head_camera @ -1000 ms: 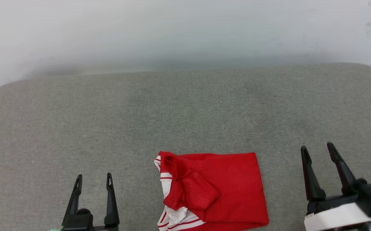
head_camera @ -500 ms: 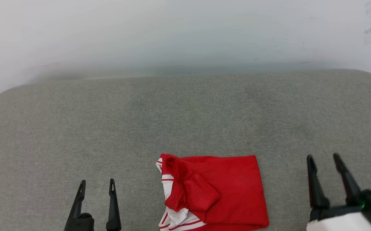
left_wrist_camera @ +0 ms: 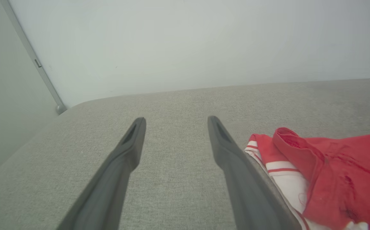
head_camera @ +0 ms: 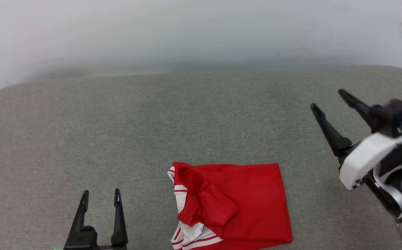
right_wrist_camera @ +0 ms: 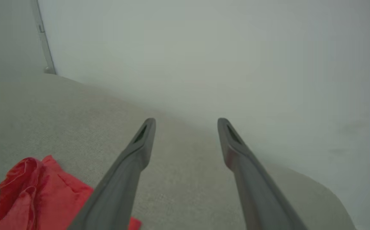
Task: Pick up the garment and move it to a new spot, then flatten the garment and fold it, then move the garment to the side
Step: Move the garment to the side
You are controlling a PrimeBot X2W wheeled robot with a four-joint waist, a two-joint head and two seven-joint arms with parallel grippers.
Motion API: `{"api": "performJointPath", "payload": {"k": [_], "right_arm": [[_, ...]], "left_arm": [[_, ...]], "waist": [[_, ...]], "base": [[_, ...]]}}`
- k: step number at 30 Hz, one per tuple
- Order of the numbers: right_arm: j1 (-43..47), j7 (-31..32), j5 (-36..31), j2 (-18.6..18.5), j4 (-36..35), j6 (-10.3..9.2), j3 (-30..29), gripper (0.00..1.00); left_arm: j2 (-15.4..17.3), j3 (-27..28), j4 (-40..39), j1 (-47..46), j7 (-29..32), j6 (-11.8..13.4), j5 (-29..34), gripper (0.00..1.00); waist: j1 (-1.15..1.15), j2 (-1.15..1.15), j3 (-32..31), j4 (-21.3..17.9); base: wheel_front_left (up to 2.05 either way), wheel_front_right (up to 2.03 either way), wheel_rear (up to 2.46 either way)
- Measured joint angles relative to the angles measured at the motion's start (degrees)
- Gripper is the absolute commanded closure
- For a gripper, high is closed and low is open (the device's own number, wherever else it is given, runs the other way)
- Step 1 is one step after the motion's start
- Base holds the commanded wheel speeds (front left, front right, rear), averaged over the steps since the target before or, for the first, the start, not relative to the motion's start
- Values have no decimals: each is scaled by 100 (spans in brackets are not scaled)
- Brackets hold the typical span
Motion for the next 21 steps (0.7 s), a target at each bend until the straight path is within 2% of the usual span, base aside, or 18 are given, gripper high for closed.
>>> {"api": "performJointPath", "payload": {"k": [6, 8, 10, 12, 14, 21], "right_arm": [[-547, 2626, 2297, -844, 312, -1, 881, 0], [-536, 3268, 3076, -980, 502, -1, 957, 0], [-533, 3656, 3495, -1128, 686, -2, 1014, 0], [-486, 3908, 3857, -1218, 827, -2, 1104, 0], [-407, 3923, 4207, -1102, 999, -2, 1089, 0], [-370, 3817, 4584, -639, 1482, -2, 1496, 0]], "left_arm": [[-14, 24, 4, -132, 0, -68, 5, 0], [-18, 34, 9, -191, 0, -104, 8, 0], [-23, 30, 20, -274, 0, -143, 18, 0], [-27, 30, 33, -364, 0, -159, 24, 0], [-33, 16, 54, -487, 0, -207, 24, 0], [-75, -8, 131, -809, 0, -263, 44, 0]], "waist": [[0, 0, 175, 14], [0, 0, 244, 33], [0, 0, 318, 65], [0, 0, 406, 106], [0, 0, 506, 155], [0, 0, 862, 349]], "base": [[0, 0, 0], [0, 0, 0], [0, 0, 0], [0, 0, 0], [0, 0, 0], [0, 0, 0]]}}
